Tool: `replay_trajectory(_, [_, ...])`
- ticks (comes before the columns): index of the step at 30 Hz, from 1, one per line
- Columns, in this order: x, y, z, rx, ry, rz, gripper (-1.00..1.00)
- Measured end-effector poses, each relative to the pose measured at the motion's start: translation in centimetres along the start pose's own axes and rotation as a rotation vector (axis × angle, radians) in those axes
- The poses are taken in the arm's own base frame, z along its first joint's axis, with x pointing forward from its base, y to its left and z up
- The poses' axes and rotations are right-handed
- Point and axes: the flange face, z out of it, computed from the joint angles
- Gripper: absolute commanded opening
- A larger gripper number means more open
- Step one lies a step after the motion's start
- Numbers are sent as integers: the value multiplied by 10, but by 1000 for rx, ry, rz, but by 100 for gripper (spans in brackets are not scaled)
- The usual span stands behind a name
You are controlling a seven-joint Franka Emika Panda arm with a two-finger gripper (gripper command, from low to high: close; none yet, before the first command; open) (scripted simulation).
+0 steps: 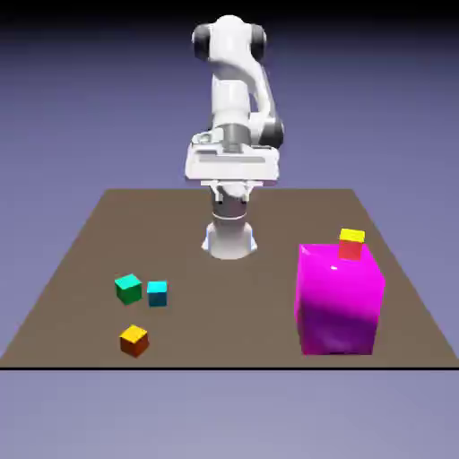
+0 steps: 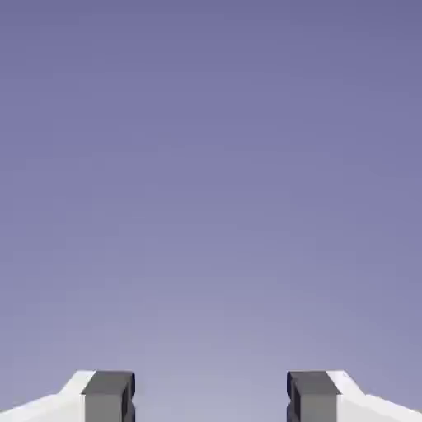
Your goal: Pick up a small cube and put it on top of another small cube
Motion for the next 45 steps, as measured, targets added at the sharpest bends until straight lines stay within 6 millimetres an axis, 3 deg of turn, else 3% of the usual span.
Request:
replay_trajectory(8, [21,20,87,-212,-213,-284,0])
replay_trajectory(15, [31,61,165,-395,-426,-532,0])
replay_trajectory(25, [31,149,265,-651,-792,-882,0])
replay_trajectory(29, [29,190,296,-746,-951,-1007,0])
replay_trajectory(30, [29,190,296,-746,-951,-1007,0])
replay_trajectory(33, [9,231,324,-747,-951,-1007,0])
replay_trajectory(34, [3,242,331,-746,-951,-1007,-100])
replay_trajectory(36, [3,242,331,-746,-952,-1007,-100])
replay_trajectory(40, [28,190,296,-745,-952,-1006,-100])
replay_trajectory(41, [28,190,296,-745,-953,-1006,-100])
replay_trajectory(45, [53,264,231,-859,-971,-516,-100])
